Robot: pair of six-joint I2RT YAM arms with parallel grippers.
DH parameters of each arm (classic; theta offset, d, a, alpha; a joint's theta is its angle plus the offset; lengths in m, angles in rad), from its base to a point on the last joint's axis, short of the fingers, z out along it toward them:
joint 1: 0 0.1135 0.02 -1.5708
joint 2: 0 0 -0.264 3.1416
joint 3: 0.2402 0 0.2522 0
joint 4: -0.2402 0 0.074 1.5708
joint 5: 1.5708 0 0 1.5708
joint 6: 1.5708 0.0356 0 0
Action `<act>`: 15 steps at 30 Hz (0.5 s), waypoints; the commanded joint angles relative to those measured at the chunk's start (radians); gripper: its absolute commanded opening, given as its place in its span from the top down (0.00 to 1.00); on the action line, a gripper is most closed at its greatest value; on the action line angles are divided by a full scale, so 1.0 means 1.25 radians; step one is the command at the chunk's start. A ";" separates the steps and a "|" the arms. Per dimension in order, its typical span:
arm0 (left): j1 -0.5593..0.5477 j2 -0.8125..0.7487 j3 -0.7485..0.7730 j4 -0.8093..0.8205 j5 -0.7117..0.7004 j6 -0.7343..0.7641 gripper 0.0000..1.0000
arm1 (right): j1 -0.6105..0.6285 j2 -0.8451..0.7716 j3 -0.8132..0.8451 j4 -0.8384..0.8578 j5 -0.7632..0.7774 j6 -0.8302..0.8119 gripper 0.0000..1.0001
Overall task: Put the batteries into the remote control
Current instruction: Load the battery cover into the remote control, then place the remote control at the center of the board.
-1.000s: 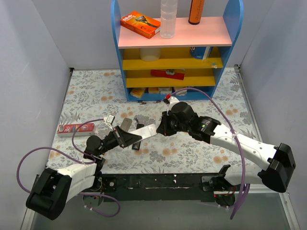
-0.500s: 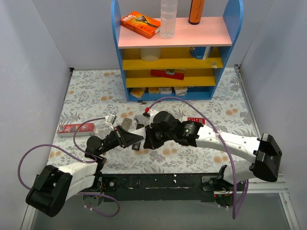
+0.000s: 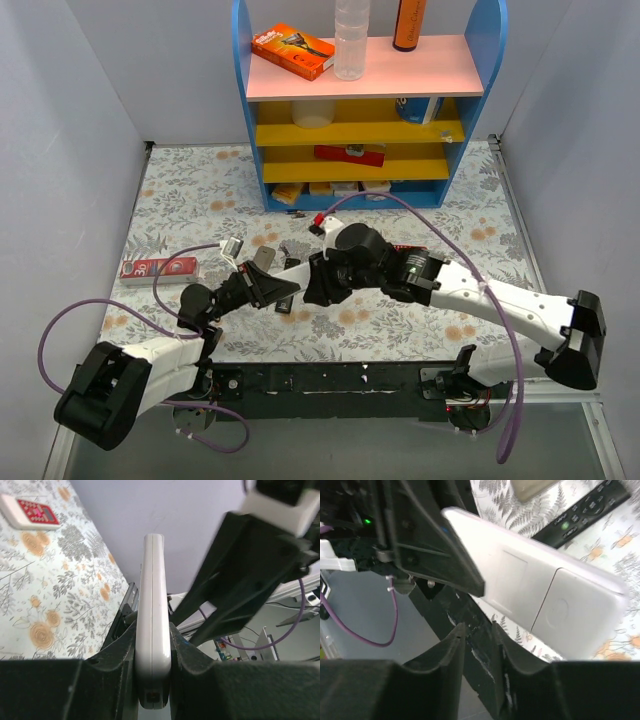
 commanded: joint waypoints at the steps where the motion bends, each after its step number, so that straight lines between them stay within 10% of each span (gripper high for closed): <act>1: -0.005 0.003 0.054 -0.155 0.004 0.086 1.00 | -0.016 -0.089 0.054 -0.073 0.100 -0.051 0.60; 6: -0.005 0.077 0.139 -0.389 0.018 0.172 1.00 | -0.106 -0.173 -0.038 -0.082 0.145 -0.051 0.46; 15: -0.060 0.372 0.219 -0.283 0.017 0.124 1.00 | -0.267 -0.245 -0.220 0.010 0.104 -0.049 0.36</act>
